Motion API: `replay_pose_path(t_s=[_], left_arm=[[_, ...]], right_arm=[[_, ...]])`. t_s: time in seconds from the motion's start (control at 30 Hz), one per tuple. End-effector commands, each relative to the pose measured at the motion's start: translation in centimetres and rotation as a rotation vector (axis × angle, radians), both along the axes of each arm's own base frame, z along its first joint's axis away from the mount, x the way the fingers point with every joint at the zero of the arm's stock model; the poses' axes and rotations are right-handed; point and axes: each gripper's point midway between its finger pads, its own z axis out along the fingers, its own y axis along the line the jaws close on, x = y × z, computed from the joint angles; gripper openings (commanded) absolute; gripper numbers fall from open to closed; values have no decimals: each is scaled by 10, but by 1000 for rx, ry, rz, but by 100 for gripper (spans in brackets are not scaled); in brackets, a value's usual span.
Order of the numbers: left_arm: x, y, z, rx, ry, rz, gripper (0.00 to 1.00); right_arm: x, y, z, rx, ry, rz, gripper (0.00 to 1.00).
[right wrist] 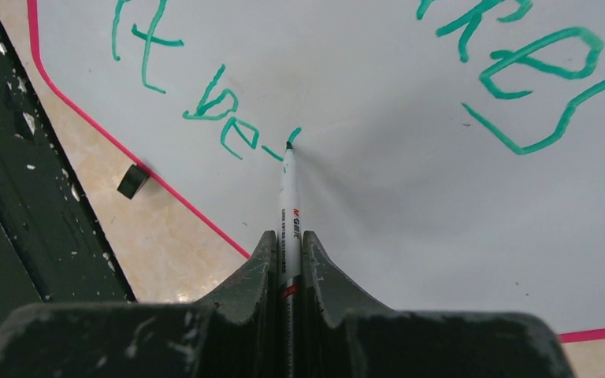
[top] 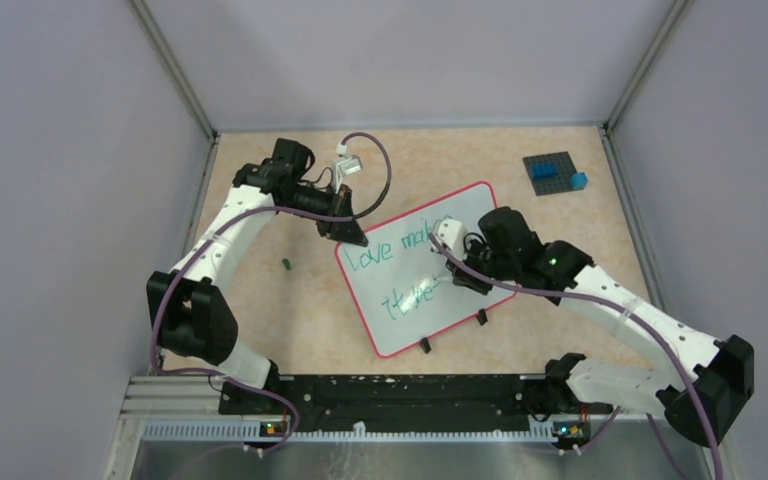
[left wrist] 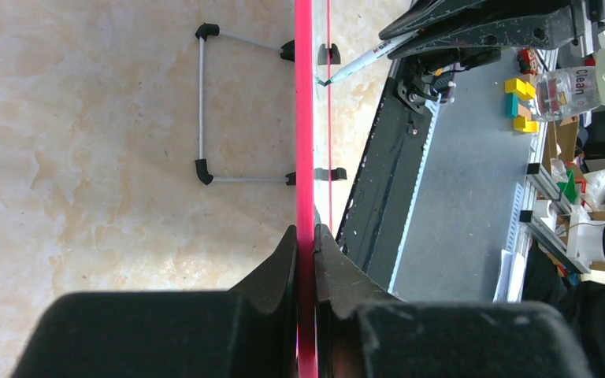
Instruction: Write a sentence on the whiteboard
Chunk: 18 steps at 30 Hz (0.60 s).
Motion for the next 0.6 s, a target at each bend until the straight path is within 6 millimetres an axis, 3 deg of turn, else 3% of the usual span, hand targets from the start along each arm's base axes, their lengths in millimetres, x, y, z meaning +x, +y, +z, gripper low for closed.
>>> replay_pose_path(t_s=[0.0, 0.27, 0.57], left_arm=[[1, 0, 1, 4, -32, -9, 0], [2, 0, 0, 6, -26, -9, 0], [2, 0, 2, 2, -30, -9, 0]], right_arm=[[-4, -7, -7, -4, -4, 5, 0], [-12, -14, -22, -35, 26, 12, 0], [-2, -21, 8, -31, -55, -28, 0]])
